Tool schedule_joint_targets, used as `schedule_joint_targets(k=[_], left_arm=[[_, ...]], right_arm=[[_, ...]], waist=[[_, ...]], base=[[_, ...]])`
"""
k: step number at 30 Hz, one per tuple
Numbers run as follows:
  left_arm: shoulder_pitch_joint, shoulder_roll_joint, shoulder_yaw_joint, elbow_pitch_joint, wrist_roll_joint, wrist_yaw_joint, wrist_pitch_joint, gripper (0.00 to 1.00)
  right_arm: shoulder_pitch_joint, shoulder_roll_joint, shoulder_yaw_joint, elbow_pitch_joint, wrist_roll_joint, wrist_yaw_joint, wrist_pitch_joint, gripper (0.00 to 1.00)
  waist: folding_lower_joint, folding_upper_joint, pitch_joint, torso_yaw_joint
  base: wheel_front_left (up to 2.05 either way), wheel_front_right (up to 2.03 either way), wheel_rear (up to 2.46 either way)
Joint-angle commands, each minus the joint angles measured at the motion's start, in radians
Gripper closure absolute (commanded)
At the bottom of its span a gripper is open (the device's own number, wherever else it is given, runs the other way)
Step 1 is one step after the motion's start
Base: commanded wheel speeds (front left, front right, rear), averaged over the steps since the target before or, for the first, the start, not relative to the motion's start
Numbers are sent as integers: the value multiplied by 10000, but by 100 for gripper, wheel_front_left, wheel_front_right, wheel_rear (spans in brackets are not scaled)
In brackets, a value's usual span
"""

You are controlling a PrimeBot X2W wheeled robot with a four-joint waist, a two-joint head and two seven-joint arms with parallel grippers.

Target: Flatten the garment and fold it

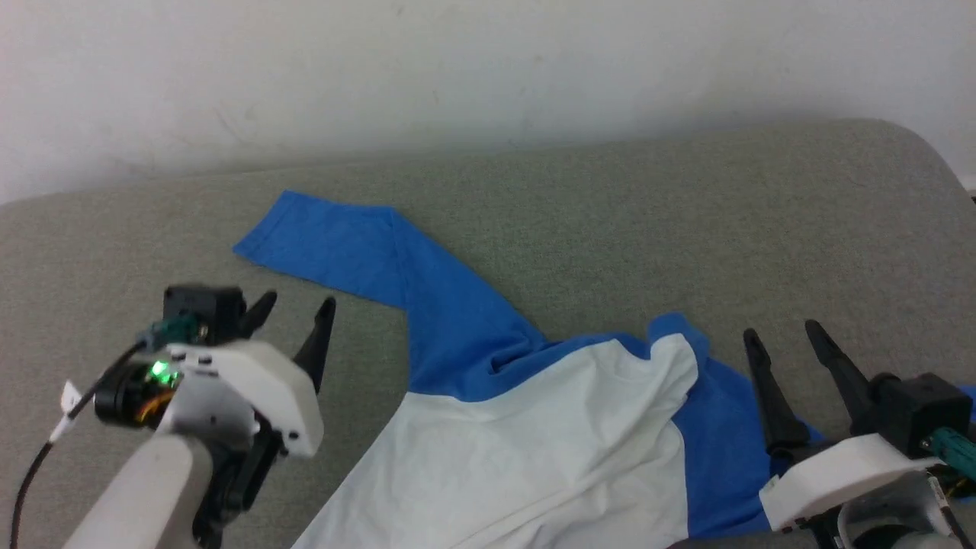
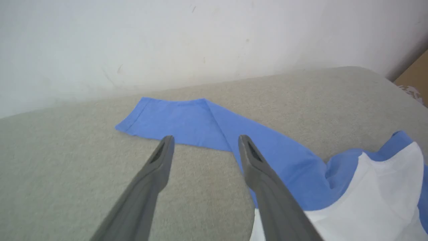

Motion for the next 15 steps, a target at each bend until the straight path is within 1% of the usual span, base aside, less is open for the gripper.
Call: schedule_joint_targets(k=[1,3,6,10,13,15], left_arm=[[-607,-164,-116,407,96,-193,-89,0],[-1480,-305,-394,1277,220,-529,65,0],[-2587,-644,-694,2652,0,-1120,463,0],[-3708,-813,-1285,4418,-42,-1954,1294,0],[-4231,-1023,-1533,5603,-167,-2365,1725,0],[-4459,-1221,-1657,6316,-262,-2565,1858,0]], right_arm=[[-211,13,63,-66,-71,-7,-38,0],[-385,13,157,-46,-86,-7,-63,0],[-573,13,307,42,-74,-7,-109,0],[-634,13,353,214,-60,-7,-185,0],[-586,13,399,345,19,-7,-237,0],[-560,13,407,414,66,-7,-290,0]], waist=[[-2,-1,705,-616],[-2,-1,962,-834],[-2,-1,1267,-1149],[-2,-1,1535,-1440],[-2,-1,1670,-1612],[-2,-1,1718,-1672]], base=[[0,0,0],[0,0,0],[0,0,0],[0,0,0],[0,0,0],[0,0,0]])
